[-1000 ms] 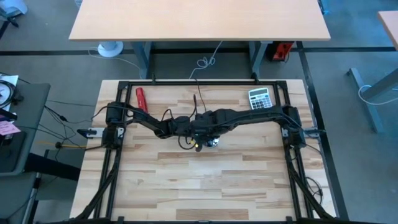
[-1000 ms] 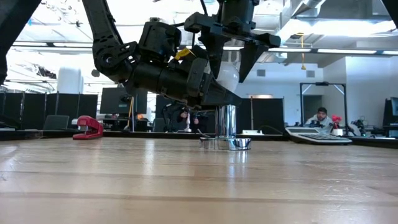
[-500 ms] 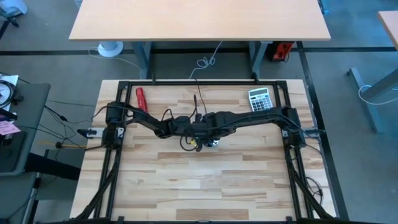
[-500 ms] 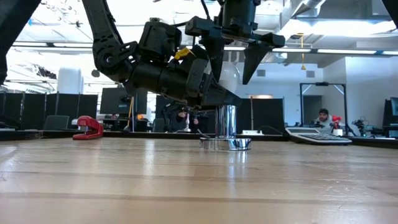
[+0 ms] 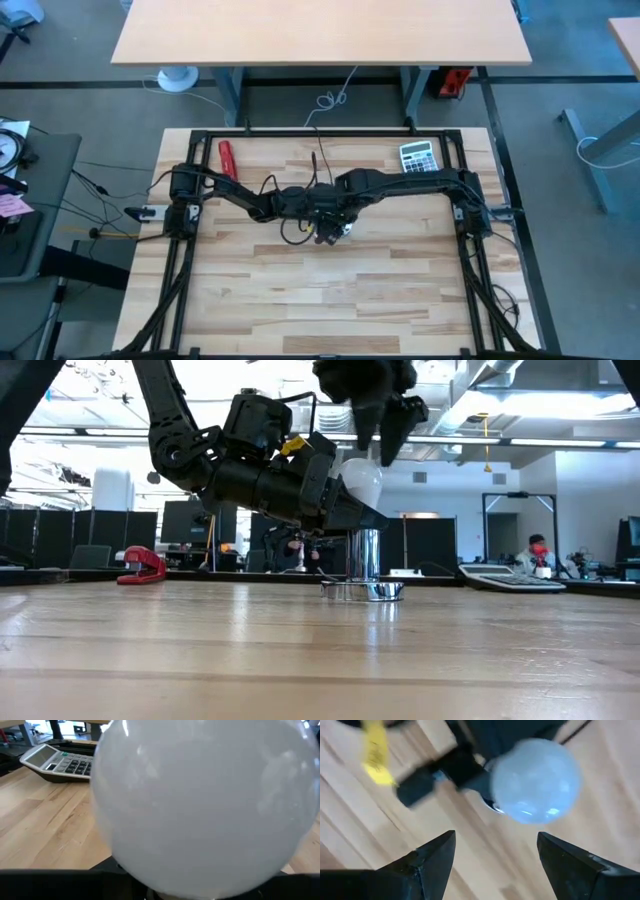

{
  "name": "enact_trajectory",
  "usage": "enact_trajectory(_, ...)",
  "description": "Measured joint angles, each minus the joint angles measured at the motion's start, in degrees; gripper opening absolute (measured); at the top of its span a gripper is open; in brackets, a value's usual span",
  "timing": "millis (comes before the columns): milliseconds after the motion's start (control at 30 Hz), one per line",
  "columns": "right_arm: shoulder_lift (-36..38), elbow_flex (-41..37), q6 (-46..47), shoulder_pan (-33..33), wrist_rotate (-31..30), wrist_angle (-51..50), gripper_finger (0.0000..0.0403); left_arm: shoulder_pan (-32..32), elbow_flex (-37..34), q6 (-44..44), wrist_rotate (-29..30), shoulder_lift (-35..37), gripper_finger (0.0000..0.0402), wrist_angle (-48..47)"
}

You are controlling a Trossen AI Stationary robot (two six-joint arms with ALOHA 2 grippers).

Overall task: Screw lightbulb
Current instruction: Insert the lightbulb into the silver lamp socket

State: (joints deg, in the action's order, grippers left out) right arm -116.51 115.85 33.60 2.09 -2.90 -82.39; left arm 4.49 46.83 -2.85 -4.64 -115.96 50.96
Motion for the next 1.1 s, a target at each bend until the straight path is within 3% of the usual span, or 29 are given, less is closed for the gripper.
enact_trajectory(200, 0.07, 1.05, -14.37, -2.97, -0.22, -6.06, 0.0292, -0.01, 0.00, 0.33, 0.02, 0.00, 0.0155, 0.00)
enact_trajectory(667, 0.07, 1.07, -45.58, -5.15, 0.02, 0.22, 0.0292, -0.04, 0.00, 1.43, 0.44, 0.00, 0.0155, -0.04)
enact_trajectory(867, 0.07, 1.07, -52.70, -5.83, 0.65, 3.11, 0.0292, -0.04, 0.00, 1.49, 0.50, 0.00, 0.0155, -0.04)
enact_trajectory(1100, 0.00, 1.07, -53.68, -7.65, 6.34, 3.72, 0.0292, -0.04, 0.00, 1.53, 0.59, 0.00, 0.0155, -0.04)
